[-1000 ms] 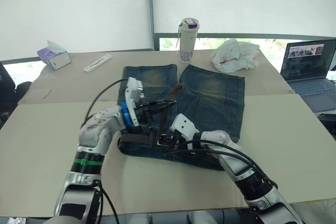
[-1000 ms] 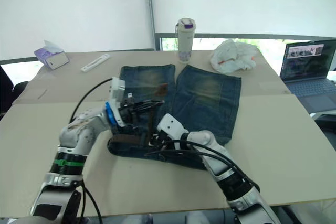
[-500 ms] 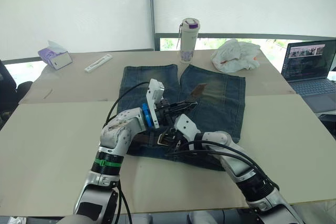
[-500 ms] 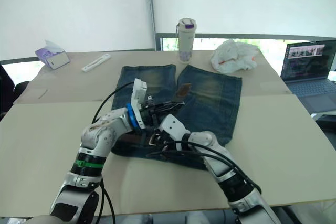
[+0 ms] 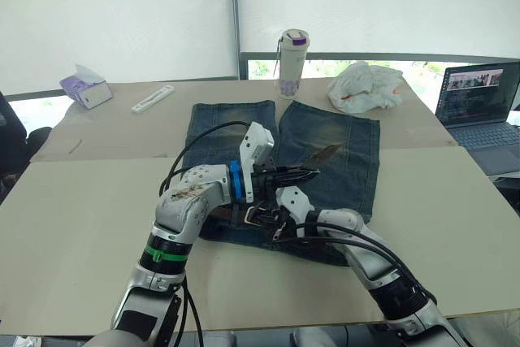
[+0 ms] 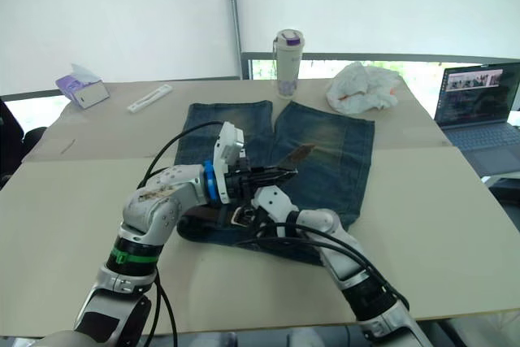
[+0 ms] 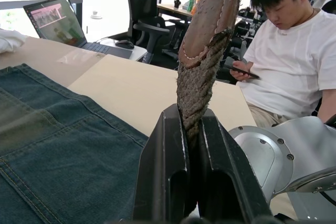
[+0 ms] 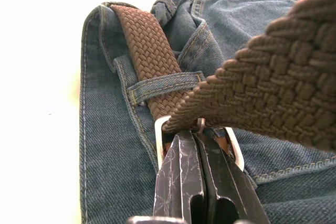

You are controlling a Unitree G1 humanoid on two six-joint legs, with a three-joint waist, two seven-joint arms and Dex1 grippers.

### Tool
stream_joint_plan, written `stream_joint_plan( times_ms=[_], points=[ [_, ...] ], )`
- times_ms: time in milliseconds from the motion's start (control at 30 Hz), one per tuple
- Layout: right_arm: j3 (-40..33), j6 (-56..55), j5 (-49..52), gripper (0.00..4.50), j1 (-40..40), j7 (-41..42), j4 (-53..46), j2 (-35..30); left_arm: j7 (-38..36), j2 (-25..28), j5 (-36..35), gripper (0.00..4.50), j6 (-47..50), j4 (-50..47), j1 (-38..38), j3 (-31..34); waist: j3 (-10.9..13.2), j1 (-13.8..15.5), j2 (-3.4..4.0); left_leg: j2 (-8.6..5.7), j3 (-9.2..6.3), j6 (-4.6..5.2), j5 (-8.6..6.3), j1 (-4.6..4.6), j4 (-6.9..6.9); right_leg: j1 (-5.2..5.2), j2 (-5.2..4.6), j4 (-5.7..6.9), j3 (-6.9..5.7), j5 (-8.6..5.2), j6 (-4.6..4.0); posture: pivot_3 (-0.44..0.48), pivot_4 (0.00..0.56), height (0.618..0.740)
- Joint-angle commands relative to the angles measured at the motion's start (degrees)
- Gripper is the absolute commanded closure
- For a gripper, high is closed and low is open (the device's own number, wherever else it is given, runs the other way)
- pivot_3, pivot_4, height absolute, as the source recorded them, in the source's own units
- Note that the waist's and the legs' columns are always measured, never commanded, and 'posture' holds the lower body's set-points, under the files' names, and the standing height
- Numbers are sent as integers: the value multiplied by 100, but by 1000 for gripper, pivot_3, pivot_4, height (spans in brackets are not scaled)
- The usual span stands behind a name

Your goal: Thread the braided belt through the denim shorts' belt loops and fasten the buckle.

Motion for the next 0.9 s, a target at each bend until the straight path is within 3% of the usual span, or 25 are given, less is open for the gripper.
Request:
stream_joint_plan(
  times_ms=[33,267,433,700,900],
  points=[
    [244,255,-201,4468,-40,-188,508,168,-719,-405,-369,4500,140,-605,-46,-1299,-2,2,0,0,0,0,0,0,0,0,0,0,0,0,0,0,150,740],
    [202,322,-176,4468,67,-209,373,145,-462,-572,-329,4500,-12,-378,50,-917,-9,7,0,0,0,0,0,0,0,2,-1,0,0,0,0,0,150,740],
    [114,294,-85,4468,155,-155,162,153,322,-1013,-507,4500,-212,158,-70,263,-10,50,-4,-1,-1,0,0,-5,10,3,-7,-2,-2,0,1,0,150,740],
    [119,351,-115,4468,178,-162,94,48,25,543,-1061,4500,213,185,360,1477,-15,-65,1,12,-3,1,0,5,0,-2,15,7,4,-1,0,0,150,740],
    [154,343,-94,4468,224,-211,70,53,-181,1280,-1024,4500,40,285,743,1638,-15,-2,-1,6,-4,0,0,4,2,0,-2,3,1,0,0,0,150,740]
  ],
)
